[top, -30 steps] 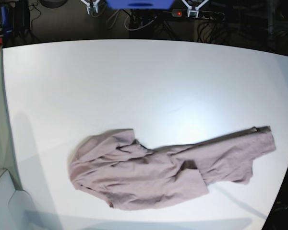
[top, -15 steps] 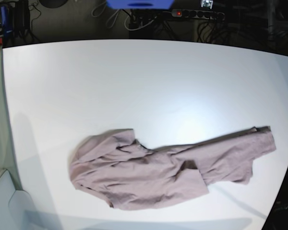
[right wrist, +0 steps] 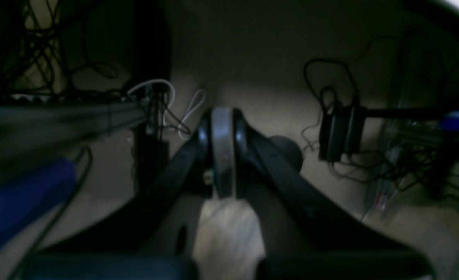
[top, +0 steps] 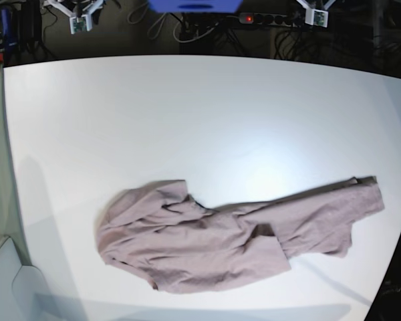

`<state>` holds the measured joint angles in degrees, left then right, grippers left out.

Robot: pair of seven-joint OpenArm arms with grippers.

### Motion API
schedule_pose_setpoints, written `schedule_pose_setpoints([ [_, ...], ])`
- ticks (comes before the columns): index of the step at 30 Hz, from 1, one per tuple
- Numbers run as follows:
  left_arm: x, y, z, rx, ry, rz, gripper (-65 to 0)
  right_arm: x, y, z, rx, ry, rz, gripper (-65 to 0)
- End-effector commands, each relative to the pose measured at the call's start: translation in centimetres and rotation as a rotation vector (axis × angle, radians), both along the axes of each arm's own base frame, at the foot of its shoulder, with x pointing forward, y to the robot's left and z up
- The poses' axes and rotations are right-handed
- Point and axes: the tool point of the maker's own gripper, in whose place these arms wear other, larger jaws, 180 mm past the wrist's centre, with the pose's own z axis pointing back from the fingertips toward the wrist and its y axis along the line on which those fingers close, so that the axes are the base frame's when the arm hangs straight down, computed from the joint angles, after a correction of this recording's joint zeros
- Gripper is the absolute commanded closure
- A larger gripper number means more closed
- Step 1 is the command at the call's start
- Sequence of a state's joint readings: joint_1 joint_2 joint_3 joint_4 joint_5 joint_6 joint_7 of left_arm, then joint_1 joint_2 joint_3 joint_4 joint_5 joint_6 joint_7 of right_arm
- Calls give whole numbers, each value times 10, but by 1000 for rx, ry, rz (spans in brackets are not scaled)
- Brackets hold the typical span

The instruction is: Layout the t-shirt on the table in an organized manner, then fold the t-shirt properly

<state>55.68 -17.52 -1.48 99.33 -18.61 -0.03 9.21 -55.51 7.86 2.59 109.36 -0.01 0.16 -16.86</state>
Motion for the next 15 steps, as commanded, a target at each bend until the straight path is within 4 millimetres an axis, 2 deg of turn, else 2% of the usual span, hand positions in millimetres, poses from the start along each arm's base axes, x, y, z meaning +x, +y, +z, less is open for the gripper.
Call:
schedule_pose_setpoints([
  [1, 5, 7, 13, 13, -36, 16, -2, 13, -4, 18, -15, -59, 8, 0],
  [4, 22, 21, 38, 39, -110, 61, -2, 32, -9, 39, -32, -129, 6, 0],
  [9, 51, 56, 78, 123, -242, 130, -2, 60, -8, 46, -31, -199, 8, 0],
  [11, 57, 66, 87, 146, -272, 156, -2, 72, -6, 50, -25, -237, 6, 0],
  [15, 66, 77, 95, 174, -307, 175, -2, 112, 13, 63, 20, -343, 21, 0],
])
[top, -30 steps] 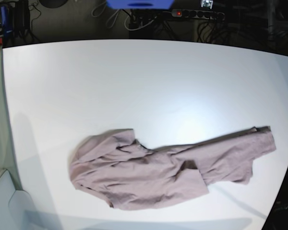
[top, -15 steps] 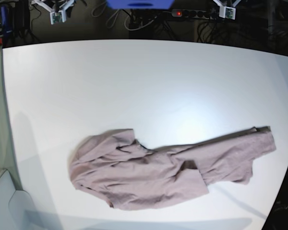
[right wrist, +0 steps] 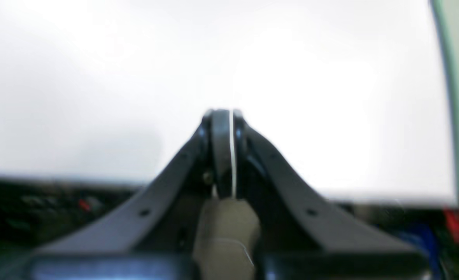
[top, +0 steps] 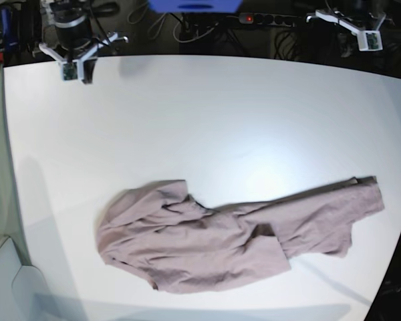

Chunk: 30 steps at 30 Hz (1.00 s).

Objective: Layout the t-shirt on the table in an organized manner, then fold the t-shirt properly
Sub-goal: 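Lower the right gripper onto the bunched end of the pink t-shirt and grasp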

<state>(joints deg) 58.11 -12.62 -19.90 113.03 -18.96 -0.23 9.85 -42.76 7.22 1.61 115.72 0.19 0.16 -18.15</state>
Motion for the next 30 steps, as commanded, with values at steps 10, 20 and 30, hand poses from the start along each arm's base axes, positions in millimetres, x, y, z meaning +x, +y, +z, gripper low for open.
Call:
schedule_pose_setpoints([
  [10, 24, 6, 19, 25, -95, -3, -2, 93, 43, 49, 60, -199, 89, 0],
  [20, 27, 9, 21, 33, -105, -4, -1, 202, 70, 128, 87, -295, 108, -137],
  [30, 23, 44, 36, 118, -120, 55, -1, 284, 74, 68, 92, -123, 76, -315],
])
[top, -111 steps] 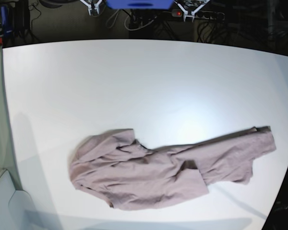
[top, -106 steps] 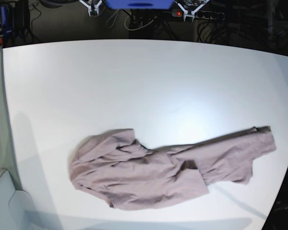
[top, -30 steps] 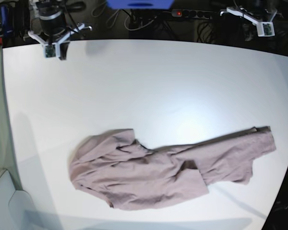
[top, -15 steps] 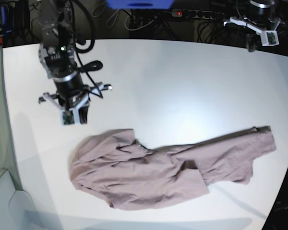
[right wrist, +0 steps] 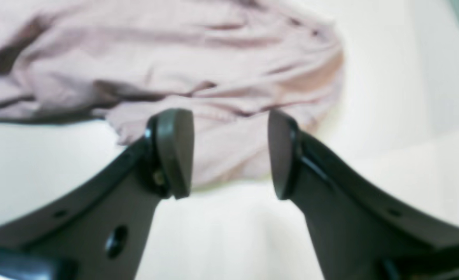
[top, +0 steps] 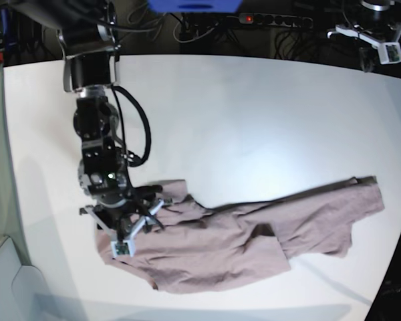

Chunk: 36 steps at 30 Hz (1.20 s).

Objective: Layout the t-shirt on the table in an organized manner, then fold the t-shirt properly
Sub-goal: 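Lower the right gripper onto the bunched end of the pink t-shirt and grasp, then drag the grasped shirt end with the right gripper away from the shirt body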

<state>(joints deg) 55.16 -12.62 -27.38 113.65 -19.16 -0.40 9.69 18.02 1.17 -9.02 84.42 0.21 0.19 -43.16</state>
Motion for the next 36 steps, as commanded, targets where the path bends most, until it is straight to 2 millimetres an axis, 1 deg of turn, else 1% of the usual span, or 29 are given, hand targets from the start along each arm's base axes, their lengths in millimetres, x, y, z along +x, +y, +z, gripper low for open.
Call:
schedule_pose_setpoints([
  [1, 1, 4, 9, 22, -25, -5, -1, 12, -2, 10, -2, -44, -4, -315],
  [4, 1, 8, 10, 32, -25, 3, -1, 18, -4, -11, -9, -13, -8, -315],
  [7, 1, 9, 9, 29, -27, 9, -1, 16, -9, -36, -19, 41, -16, -315],
  [9, 0, 7, 8, 21, -30, 22, -1, 15, -11, -44, -23, 50, -17, -315],
  [12, 7, 7, 9, 15, -53, 31, -1, 11, -14, -57, -29, 75, -20, -315],
  [18, 10, 6, -3, -15, 20, 46, -1, 2, -19, -90, -39, 134, -24, -310],
  [19, 10, 6, -4, -18, 27, 47, -1, 2, -19, -94, -39, 136, -24, -299],
  [20, 10, 6, -5, -20, 31, 48, -1, 2, -19, -95, -38, 128, -23, -276],
  [22, 9, 4, -7, -28, 35, 58, -1, 1, -19, -95, -37, 125, -23, -189],
  [25, 9, 4, -7, -30, 34, 59, -1, 1, -22, -95, -43, 128, -25, 0],
  [27, 9, 4, -7, -30, 32, 59, -1, 5, -31, -82, -59, 102, -31, 0],
  [29, 9, 4, -7, -30, 32, 59, -1, 0, -38, -68, -72, 81, -36, 0],
  [31, 10, 4, -6, -30, 31, 59, -1, -1, -49, -31, -65, -8, -60, 0],
  [33, 16, 4, -4, -30, 13, 58, -1, -6, -54, 16, -52, -121, -78, 0],
  [36, 23, 3, -2, -33, -6, 58, -1, -19, -60, 93, -40, -305, -101, 0],
])
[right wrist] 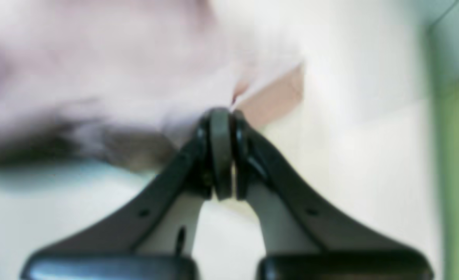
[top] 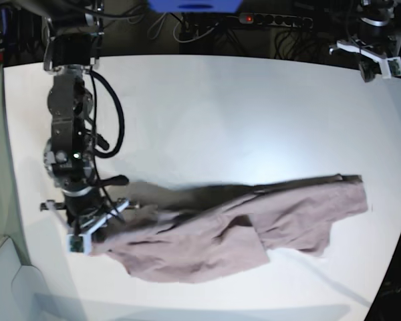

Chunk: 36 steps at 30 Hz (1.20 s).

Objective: Layout the t-shirt on the table in an organized manner, then fold the t-shirt properly
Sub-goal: 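Drag the grasped shirt end with the right gripper away from the shirt body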

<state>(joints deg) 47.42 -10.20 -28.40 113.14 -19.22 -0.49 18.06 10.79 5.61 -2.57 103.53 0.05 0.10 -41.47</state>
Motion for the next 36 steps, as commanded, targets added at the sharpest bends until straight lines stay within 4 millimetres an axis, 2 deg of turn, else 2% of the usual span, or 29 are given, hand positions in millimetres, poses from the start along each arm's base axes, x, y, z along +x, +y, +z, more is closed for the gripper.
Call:
schedule_pose_setpoints([
  [1, 0, 2, 7, 18, -16, -4, -1, 2, -4, 42, -6, -124, -8, 0],
  [4, 3, 0, 9, 15, -26, -9, -1, -13, -18, 90, 0, -236, -52, 0],
  [6, 9, 0, 11, 13, -41, -9, -1, -12, -31, 102, 6, -263, -90, 0],
  [8, 9, 0, 7, 5, -18, -5, -1, -14, -52, 105, 12, -270, -148, 0],
  [10, 9, 0, 4, -3, 6, -1, -1, -18, -72, 89, 20, -230, -205, 0],
  [13, 11, -3, 2, -17, 6, 7, -1, -23, -85, 59, 21, -149, -238, 0],
  [20, 18, -6, 4, -32, -20, 16, -3, -63, -88, -11, 0, 38, -247, 0],
  [24, 28, -8, 8, -40, -50, 22, -5, -84, -95, -36, 5, 109, -277, 0],
  [28, 32, -8, 10, -40, -62, 20, -8, -97, -110, -45, 16, 132, -331, -98],
  [30, 37, -8, 13, -40, -79, 22, -45, -99, -111, -46, 16, 139, -336, -165],
  [32, 39, -8, 12, -46, -71, 22, -139, -103, -116, -48, 14, 147, -350, -206],
  [36, 48, -12, 6, -104, -21, 34, -341, -111, -118, -55, 8, 169, -356, -211],
])
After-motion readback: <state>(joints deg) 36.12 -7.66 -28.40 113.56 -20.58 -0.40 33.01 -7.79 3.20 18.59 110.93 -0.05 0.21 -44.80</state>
